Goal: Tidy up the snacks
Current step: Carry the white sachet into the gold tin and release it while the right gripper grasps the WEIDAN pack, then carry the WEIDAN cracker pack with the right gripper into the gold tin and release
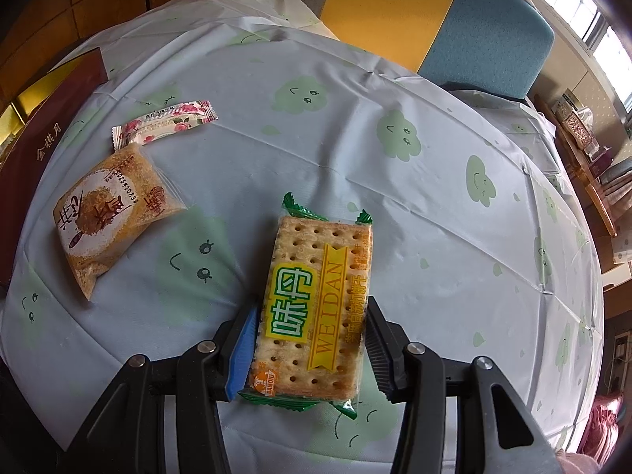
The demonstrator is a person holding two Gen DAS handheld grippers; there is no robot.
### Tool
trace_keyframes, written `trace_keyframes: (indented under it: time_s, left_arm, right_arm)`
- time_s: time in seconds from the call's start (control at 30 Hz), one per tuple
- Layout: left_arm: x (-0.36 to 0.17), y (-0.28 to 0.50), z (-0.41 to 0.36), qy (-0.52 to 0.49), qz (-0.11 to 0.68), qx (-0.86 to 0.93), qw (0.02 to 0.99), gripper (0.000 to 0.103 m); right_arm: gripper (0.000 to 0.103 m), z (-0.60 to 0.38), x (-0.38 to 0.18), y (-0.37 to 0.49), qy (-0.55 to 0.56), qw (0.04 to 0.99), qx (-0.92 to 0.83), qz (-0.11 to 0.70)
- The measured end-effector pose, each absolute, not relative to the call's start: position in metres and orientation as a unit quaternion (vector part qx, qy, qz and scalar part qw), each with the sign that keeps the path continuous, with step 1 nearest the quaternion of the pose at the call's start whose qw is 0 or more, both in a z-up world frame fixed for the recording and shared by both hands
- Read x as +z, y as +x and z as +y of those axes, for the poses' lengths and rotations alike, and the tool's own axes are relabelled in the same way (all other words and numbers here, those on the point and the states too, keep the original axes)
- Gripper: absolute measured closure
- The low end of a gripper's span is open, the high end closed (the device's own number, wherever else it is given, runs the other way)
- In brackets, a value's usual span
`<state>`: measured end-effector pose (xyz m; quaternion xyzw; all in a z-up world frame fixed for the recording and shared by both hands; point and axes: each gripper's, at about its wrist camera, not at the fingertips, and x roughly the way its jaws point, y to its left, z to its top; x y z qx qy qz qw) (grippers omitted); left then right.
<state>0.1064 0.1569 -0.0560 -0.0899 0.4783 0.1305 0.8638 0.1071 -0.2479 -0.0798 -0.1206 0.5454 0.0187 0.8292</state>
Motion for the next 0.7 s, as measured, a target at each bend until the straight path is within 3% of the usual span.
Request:
trace_keyframes:
  time_s: [0.4, 0.57, 0.7]
  left_arm:
    - [-0.04, 0.08, 0.14, -0.077, 0.459, 0.162, 0.87, 0.072]
    - [-0.029, 0.066, 0.13, -0.081, 0.444, 0.161, 0.878, 0.068]
    - [-0.022, 0.06, 0.122, -0.072, 0.434, 0.156, 0.884, 0.058]
  right_arm:
    - [0.053, -0.249, -0.079, 0.106, -0.116, 0.83, 0.018, 0.545]
    - [0.052, -0.251, -0.079, 0.107, -0.109, 0.83, 0.016, 0.547]
    - [0.053, -0.25, -0.079, 0.107, -0.115, 0.831, 0.015, 0.544]
